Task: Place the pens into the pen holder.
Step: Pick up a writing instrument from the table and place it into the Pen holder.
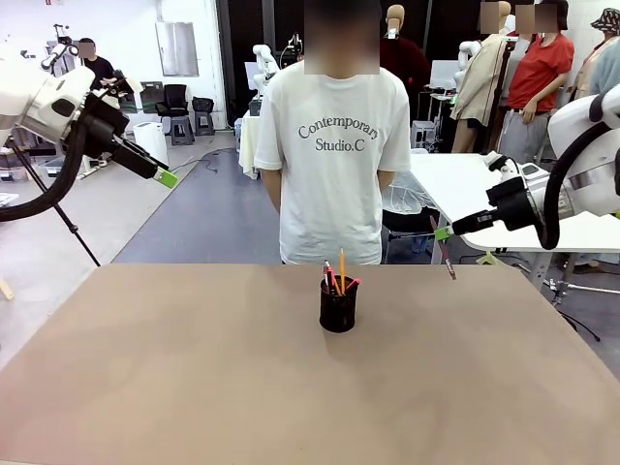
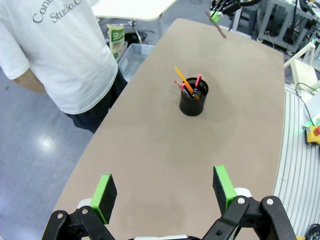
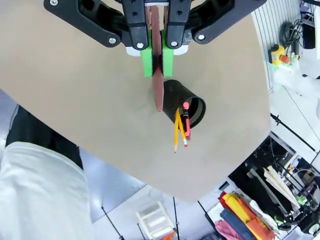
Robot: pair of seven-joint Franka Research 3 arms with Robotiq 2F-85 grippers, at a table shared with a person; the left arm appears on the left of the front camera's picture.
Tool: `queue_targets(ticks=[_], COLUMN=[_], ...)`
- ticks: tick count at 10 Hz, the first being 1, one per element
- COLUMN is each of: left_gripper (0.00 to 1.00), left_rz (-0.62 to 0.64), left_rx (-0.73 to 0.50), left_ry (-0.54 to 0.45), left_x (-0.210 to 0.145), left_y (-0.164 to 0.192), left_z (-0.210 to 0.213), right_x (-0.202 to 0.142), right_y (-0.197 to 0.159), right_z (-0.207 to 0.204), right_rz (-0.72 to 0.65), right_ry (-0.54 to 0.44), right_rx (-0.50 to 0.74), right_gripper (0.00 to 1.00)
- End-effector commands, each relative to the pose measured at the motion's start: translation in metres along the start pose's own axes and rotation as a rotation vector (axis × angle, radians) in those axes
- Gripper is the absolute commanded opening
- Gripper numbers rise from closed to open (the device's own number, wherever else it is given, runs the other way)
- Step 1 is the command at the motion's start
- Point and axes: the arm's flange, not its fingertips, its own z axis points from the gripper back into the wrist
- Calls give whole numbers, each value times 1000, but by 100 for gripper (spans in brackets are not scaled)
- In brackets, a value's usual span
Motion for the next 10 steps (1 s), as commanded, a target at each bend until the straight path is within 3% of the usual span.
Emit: queue_targets(ticks=[1,4,7,10], left_gripper=[100,100,100,100], left_rz=[14,14,14,14], left_rx=[-2,-2,-2,-2], left_ry=[-4,-4,-4,-4], left_x=[0,0,0,0], left_y=[-1,-1,-1,-1], left_z=[1,1,1,1], right_x=[1,-1,11,27], right_y=[3,1,8,14], right_z=[-3,-2,-29,-47], right_rz=[-17,-3,136,246], right_ry=[2,2,-123,-145], right_rx=[23,10,223,283], right_gripper=[0,0,0,0])
